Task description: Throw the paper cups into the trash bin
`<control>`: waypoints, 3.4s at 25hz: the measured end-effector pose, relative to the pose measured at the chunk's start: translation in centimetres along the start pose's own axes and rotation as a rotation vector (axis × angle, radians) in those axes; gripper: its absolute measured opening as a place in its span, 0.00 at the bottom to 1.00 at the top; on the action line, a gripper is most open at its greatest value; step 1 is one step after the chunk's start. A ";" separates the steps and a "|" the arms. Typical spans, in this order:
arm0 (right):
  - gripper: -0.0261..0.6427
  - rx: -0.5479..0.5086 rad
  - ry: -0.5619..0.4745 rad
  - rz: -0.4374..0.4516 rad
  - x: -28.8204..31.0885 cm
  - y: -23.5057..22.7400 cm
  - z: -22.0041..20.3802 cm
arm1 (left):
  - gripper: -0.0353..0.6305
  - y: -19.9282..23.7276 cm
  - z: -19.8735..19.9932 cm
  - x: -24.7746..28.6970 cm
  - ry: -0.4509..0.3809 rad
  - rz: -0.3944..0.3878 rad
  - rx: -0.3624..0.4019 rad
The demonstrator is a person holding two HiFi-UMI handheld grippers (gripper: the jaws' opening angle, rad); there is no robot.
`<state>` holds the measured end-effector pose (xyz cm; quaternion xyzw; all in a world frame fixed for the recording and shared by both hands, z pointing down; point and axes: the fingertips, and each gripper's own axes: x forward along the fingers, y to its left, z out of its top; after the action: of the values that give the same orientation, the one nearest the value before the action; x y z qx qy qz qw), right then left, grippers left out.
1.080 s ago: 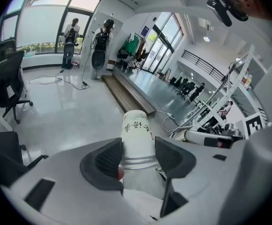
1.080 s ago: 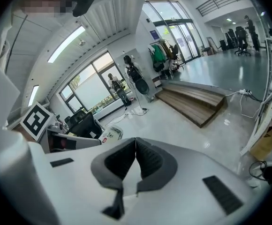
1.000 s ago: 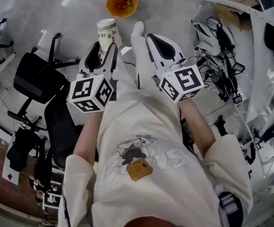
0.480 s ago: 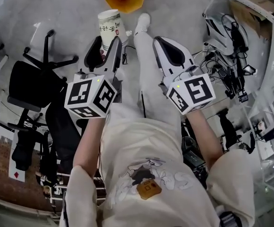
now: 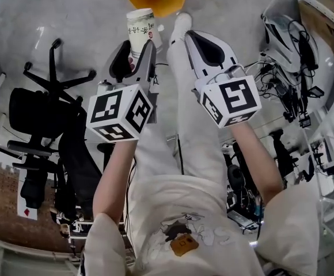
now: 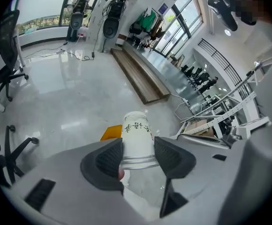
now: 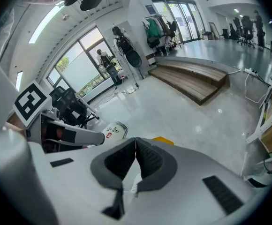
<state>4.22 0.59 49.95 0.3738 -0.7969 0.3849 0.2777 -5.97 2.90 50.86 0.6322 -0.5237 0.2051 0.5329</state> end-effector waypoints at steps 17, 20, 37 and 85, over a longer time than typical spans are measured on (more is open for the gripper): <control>0.05 0.052 0.094 -0.060 16.8 -7.4 -11.3 | 0.38 8.4 -5.5 17.7 0.093 0.078 0.036; 0.05 0.057 0.099 -0.077 18.9 -9.1 -12.7 | 0.38 9.3 -6.4 20.5 0.103 0.086 0.039; 0.05 0.010 0.183 -0.110 25.6 -13.6 -19.1 | 0.38 12.5 -9.3 30.1 0.139 0.083 0.079; 0.05 -0.188 0.079 0.004 -5.8 6.3 2.8 | 0.06 -3.8 3.0 -8.7 -0.033 -0.036 0.062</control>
<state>1.99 3.23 41.61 0.3292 -0.8186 0.3234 0.3420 -6.74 3.65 40.94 0.6611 -0.5145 0.2012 0.5077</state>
